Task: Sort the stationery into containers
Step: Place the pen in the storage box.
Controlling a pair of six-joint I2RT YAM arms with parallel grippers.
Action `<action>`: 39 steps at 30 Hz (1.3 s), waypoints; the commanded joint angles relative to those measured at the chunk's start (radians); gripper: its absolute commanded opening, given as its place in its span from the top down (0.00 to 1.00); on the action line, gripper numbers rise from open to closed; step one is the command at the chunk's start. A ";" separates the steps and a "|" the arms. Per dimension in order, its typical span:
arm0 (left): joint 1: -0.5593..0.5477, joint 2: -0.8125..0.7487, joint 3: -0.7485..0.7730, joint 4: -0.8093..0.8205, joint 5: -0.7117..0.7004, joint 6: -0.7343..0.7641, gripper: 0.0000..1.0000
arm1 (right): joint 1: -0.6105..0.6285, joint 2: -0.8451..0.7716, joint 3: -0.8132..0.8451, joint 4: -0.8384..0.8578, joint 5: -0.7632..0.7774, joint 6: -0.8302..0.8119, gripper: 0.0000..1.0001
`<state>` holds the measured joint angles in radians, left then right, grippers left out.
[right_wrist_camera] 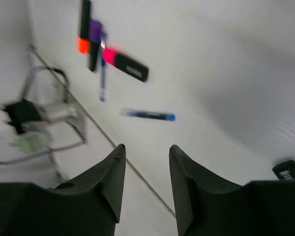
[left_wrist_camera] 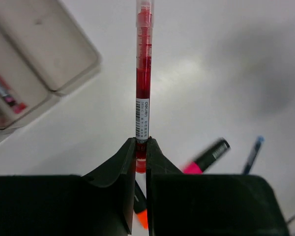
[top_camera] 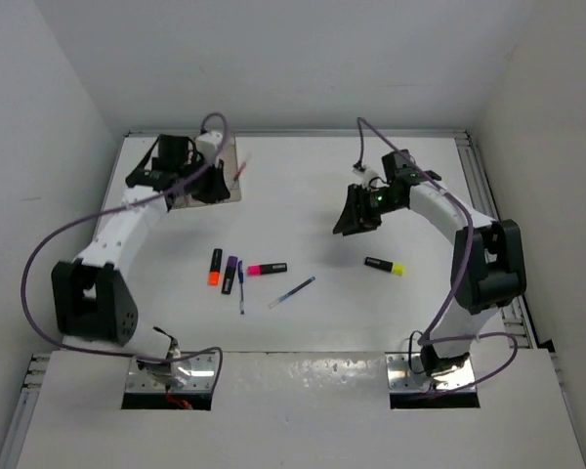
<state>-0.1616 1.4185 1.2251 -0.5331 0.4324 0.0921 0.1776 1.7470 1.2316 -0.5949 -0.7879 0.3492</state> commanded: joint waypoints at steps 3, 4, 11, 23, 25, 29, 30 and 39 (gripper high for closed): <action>0.140 0.236 0.226 0.042 -0.144 -0.386 1.00 | 0.181 -0.158 -0.081 0.030 0.269 -0.334 0.63; 0.143 0.262 0.262 0.044 -0.165 -0.402 1.00 | 0.201 -0.170 -0.105 0.035 0.294 -0.389 0.64; 0.120 0.526 0.568 -0.047 -0.463 -0.483 1.00 | 0.318 -0.208 -0.172 0.110 0.414 -0.624 0.67; 0.154 0.666 0.631 -0.053 -0.528 -0.460 0.86 | 0.457 -0.112 -0.156 0.109 0.434 -0.929 0.63; 0.152 0.671 0.639 -0.057 -0.520 -0.442 0.76 | 0.476 -0.090 -0.141 0.086 0.421 -0.955 0.62; 0.154 0.659 0.629 -0.061 -0.489 -0.428 0.50 | 0.505 -0.044 -0.119 0.075 0.409 -0.998 0.60; 0.154 0.654 0.628 -0.064 -0.488 -0.427 0.48 | 0.517 -0.031 -0.119 0.076 0.408 -1.007 0.60; 0.152 0.518 0.571 -0.051 -0.408 -0.401 0.42 | 0.585 0.035 -0.086 0.084 0.430 -1.050 0.59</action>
<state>-0.0124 2.0758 1.8122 -0.6075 -0.0280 -0.3279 0.7448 1.7752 1.0927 -0.5282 -0.3496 -0.6621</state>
